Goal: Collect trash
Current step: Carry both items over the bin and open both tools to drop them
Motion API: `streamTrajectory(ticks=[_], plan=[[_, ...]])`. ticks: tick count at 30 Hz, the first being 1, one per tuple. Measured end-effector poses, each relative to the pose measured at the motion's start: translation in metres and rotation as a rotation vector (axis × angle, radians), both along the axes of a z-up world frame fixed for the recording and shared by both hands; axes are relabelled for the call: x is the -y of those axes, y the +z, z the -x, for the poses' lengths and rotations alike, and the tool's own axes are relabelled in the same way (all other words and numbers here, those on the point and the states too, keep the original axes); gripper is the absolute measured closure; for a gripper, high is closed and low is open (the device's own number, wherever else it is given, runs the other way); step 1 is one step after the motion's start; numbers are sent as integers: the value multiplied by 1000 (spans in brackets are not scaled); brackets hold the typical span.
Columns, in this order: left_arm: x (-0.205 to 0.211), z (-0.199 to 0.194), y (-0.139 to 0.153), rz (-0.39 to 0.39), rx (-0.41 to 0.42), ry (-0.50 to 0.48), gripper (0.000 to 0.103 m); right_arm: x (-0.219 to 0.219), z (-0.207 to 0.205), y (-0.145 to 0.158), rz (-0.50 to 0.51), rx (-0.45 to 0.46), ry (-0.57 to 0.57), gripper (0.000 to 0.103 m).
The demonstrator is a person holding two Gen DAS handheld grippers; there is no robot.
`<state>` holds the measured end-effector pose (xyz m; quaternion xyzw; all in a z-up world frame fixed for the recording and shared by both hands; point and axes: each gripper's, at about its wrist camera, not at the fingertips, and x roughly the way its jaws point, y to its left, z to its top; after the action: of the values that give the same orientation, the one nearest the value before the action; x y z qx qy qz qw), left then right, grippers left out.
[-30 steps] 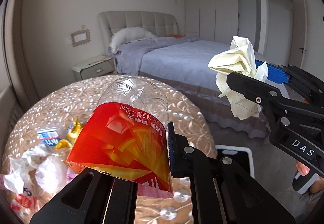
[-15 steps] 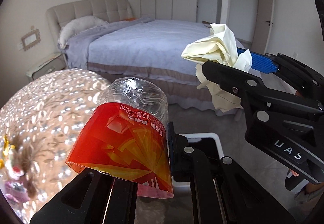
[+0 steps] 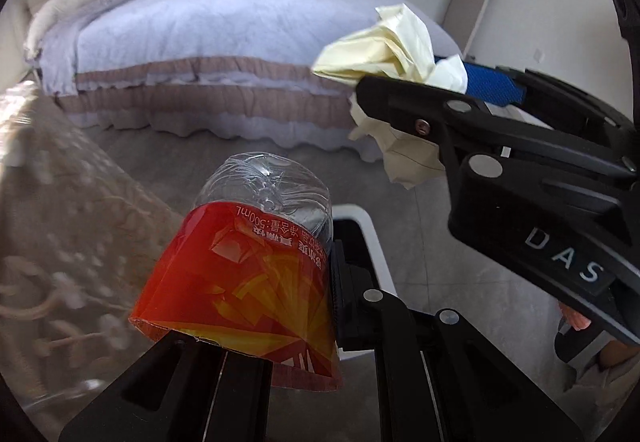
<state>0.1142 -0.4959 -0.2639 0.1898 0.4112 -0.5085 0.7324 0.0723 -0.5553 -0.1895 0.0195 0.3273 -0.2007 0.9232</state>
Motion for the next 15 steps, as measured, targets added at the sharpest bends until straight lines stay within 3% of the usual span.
streamTrajectory(ticks=[5,6,7,8,9,12,15], plan=[[23,-2,-32,-70,-72,-46,95,20,6,-19,-4,-51,-55,55],[25,-5,-38,-80,-94,-49,89,23,5,-23,-6,-62,-62,55],[26,-13,-41,-81,-107,-42,77,25,4,-26,-11,-71,-65,55],[26,-16,-45,-85,-117,-33,36,27,3,-29,-17,-80,-67,55],[26,-20,-48,-94,-131,-29,5,29,2,-32,-22,-89,-68,55],[31,-21,-52,-96,-159,-26,5,30,0,-39,-37,-108,-62,55],[33,-19,-52,-118,-129,-25,5,30,-2,-45,-46,-121,-55,55]])
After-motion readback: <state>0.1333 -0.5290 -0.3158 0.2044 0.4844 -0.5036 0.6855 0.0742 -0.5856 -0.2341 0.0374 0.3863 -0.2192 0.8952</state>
